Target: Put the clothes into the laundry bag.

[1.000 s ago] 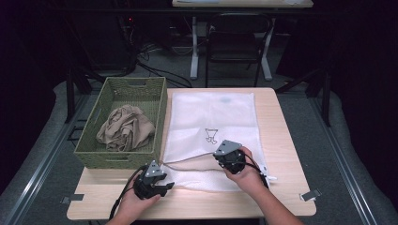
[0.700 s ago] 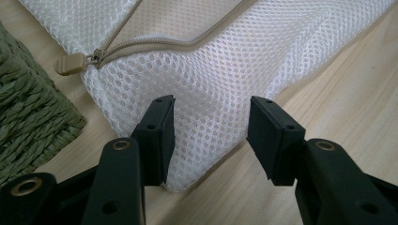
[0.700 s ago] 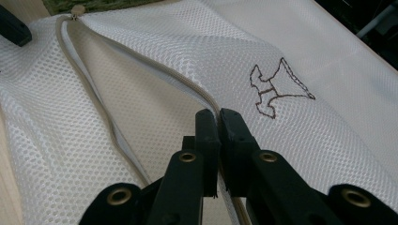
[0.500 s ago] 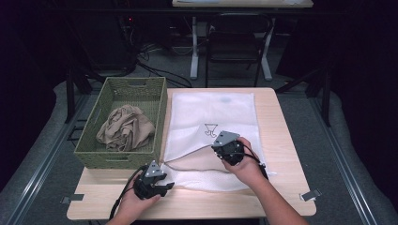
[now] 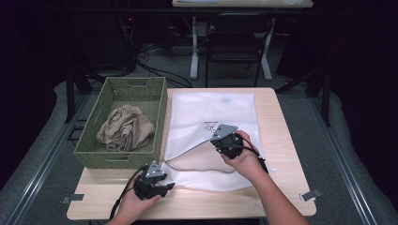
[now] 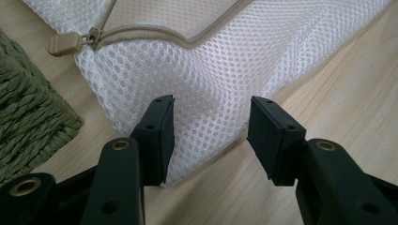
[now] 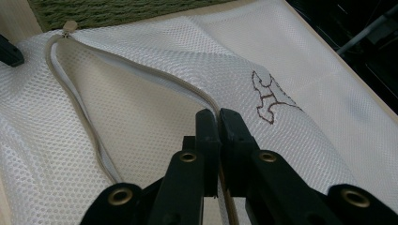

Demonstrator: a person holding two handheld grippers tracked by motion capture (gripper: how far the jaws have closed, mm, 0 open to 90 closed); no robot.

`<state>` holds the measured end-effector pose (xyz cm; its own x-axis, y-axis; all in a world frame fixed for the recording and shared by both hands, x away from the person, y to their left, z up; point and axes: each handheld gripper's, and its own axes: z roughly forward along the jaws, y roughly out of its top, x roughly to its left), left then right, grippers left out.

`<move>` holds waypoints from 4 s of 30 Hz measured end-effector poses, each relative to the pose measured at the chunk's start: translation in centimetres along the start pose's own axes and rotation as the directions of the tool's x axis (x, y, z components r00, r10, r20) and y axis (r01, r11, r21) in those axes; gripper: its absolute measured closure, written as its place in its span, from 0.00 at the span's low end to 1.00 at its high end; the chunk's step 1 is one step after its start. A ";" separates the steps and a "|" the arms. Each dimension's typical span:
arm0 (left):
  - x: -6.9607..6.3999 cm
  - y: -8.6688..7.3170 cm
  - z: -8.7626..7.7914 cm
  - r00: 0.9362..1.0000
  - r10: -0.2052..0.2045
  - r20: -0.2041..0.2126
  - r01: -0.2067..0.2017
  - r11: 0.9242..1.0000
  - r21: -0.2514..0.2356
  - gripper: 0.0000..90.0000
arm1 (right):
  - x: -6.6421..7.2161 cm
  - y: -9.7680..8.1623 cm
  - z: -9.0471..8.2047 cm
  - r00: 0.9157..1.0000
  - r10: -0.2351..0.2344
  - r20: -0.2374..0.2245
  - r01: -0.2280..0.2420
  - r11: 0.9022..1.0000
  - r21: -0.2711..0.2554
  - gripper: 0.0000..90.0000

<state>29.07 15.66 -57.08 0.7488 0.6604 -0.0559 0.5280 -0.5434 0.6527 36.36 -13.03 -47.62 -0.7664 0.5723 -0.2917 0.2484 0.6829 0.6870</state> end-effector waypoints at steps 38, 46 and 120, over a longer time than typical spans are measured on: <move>1.0 0.2 -2.5 0.996 -0.077 0.037 0.081 0.991 -0.111 0.53 | -0.8 1.9 -1.2 1.000 -0.028 -0.002 0.028 0.999 -0.025 0.96; 1.6 0.2 -4.1 0.993 -0.113 0.043 0.118 0.980 -0.159 0.54 | -1.0 1.7 -1.2 1.000 -0.013 0.001 0.013 1.000 -0.025 0.96; 12.2 7.5 -12.4 0.917 -0.276 -0.288 0.249 0.960 -0.130 0.27 | -1.5 1.4 -2.2 1.000 0.013 0.016 -0.012 0.998 -0.055 0.96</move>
<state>37.22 26.02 -43.50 0.4254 0.9049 -0.0140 0.6410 -0.2903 0.7106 36.59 -13.96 -44.80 -0.7537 0.5882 -0.2934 0.2248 0.6501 0.7258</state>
